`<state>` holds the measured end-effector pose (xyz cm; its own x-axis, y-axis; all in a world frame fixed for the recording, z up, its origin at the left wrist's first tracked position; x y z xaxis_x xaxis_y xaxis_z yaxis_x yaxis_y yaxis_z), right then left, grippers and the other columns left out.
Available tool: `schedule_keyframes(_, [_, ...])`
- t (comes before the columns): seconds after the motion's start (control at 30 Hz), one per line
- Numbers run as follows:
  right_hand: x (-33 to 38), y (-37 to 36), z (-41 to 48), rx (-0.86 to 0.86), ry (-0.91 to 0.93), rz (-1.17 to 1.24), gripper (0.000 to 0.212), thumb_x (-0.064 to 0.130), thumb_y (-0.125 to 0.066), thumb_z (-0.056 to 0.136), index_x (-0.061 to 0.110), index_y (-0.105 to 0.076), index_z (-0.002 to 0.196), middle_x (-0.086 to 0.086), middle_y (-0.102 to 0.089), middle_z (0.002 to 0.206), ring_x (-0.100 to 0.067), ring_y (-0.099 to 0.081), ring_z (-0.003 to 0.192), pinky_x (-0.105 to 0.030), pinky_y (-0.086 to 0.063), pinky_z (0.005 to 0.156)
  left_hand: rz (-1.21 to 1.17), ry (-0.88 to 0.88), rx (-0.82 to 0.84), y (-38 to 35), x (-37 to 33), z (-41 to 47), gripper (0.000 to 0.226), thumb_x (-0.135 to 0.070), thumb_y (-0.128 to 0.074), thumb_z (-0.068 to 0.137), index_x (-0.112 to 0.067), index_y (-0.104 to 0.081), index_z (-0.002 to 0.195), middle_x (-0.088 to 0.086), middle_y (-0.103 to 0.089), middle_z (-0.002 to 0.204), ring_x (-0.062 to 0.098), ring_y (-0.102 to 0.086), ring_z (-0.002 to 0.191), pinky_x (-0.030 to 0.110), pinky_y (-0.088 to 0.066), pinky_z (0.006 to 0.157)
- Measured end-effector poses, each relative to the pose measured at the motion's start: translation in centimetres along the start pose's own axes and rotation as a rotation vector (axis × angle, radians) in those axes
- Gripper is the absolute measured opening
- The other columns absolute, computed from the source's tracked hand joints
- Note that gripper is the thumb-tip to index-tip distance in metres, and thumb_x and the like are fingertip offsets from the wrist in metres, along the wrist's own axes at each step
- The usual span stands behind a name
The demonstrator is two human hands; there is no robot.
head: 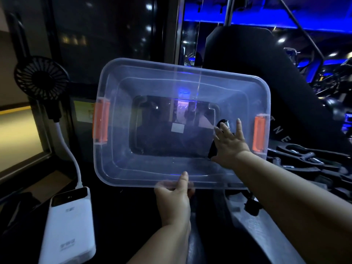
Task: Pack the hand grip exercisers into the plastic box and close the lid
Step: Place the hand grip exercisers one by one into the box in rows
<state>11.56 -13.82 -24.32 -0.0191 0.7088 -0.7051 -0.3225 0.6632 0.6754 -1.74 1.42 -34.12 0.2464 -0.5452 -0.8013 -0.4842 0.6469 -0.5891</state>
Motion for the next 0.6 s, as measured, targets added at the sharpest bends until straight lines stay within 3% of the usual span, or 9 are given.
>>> schedule_keyframes(0.1, [-0.29,-0.50,-0.40,0.027,-0.001,-0.076,0.081,0.065,-0.014,0.093,0.012,0.000,0.153,-0.007,0.007,0.161,-0.030,0.017,0.146,-0.071,0.024,0.096,-0.015,0.005,0.009,-0.20,-0.25,-0.26,0.027,-0.013,-0.070,0.084,-0.007,-0.044,0.084,0.008,-0.066,0.058,0.011,-0.065,0.052,0.022,-0.054,0.051])
schedule_keyframes(0.3, [-0.05,-0.54,-0.24,0.072,-0.013,-0.113,0.080,0.058,-0.027,0.094,0.013,0.000,0.153,-0.012,0.009,0.160,-0.038,0.018,0.144,-0.072,0.020,0.100,-0.004,0.015,0.022,-0.27,-0.36,-0.38,0.027,-0.014,-0.070,0.084,-0.007,-0.044,0.085,0.007,-0.067,0.055,0.011,-0.065,0.052,0.022,-0.055,0.053])
schedule_keyframes(0.6, [-0.44,0.24,0.36,0.093,0.026,-0.094,0.075,0.052,-0.030,0.093,0.014,-0.006,0.154,-0.011,0.008,0.161,-0.033,0.016,0.145,-0.071,0.017,0.103,-0.005,0.012,0.027,-0.27,-0.07,-0.12,0.028,-0.015,-0.070,0.084,-0.009,-0.043,0.085,0.006,-0.068,0.056,0.012,-0.067,0.055,0.022,-0.054,0.053])
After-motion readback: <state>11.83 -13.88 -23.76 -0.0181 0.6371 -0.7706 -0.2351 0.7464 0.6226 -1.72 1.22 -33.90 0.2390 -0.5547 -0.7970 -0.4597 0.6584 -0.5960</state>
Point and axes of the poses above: each hand's wrist, its own z-axis towards the middle knuckle, its own y-axis out of the back of the hand, x = y × z, the point moved 6 cm from there along z, towards the middle knuckle
